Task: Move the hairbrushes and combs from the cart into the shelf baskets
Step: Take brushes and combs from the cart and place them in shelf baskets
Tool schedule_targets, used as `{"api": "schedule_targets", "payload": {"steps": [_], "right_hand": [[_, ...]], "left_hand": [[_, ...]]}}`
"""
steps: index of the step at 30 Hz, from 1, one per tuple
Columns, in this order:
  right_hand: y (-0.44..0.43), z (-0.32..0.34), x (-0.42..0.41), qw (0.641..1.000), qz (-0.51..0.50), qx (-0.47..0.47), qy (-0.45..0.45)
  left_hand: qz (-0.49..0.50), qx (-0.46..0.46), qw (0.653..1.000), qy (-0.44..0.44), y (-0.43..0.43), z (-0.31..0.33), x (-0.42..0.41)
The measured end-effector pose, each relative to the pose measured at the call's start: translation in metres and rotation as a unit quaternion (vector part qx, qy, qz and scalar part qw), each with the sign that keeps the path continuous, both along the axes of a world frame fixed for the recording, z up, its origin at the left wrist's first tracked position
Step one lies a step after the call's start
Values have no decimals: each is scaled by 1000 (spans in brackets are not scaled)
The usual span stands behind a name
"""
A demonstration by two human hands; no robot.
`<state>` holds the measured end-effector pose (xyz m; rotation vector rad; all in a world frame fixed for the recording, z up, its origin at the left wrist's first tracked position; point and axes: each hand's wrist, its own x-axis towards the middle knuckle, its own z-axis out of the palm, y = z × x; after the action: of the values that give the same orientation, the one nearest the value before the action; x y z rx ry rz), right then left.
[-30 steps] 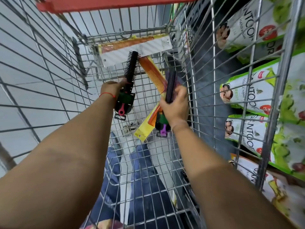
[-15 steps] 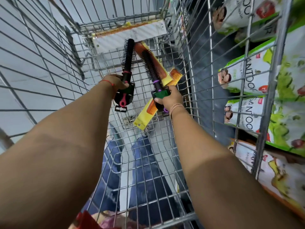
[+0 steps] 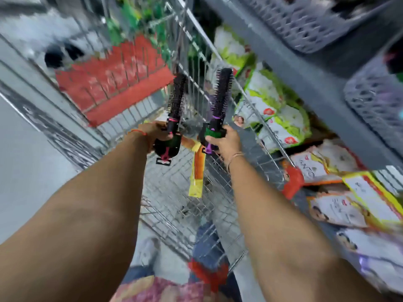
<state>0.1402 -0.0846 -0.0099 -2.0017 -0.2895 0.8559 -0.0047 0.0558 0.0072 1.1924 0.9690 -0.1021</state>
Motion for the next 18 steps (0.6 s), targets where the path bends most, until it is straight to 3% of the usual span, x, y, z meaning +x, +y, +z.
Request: {"api": "schedule_targets", "payload": {"steps": [5, 11, 16, 18], "right_hand": [[-40, 109, -12, 993, -47, 72, -84], [-120, 239, -6, 963, -152, 184, -128], [-177, 293, 5, 918, -253, 231, -198], [-195, 300, 17, 905, -289, 229, -212]], "left_hand": [[-44, 52, 987, -144, -6, 98, 9], [-150, 14, 938, -312, -64, 218, 76], [-184, 21, 921, -342, -147, 281, 132], [-182, 67, 930, -312, -167, 292, 152]]}}
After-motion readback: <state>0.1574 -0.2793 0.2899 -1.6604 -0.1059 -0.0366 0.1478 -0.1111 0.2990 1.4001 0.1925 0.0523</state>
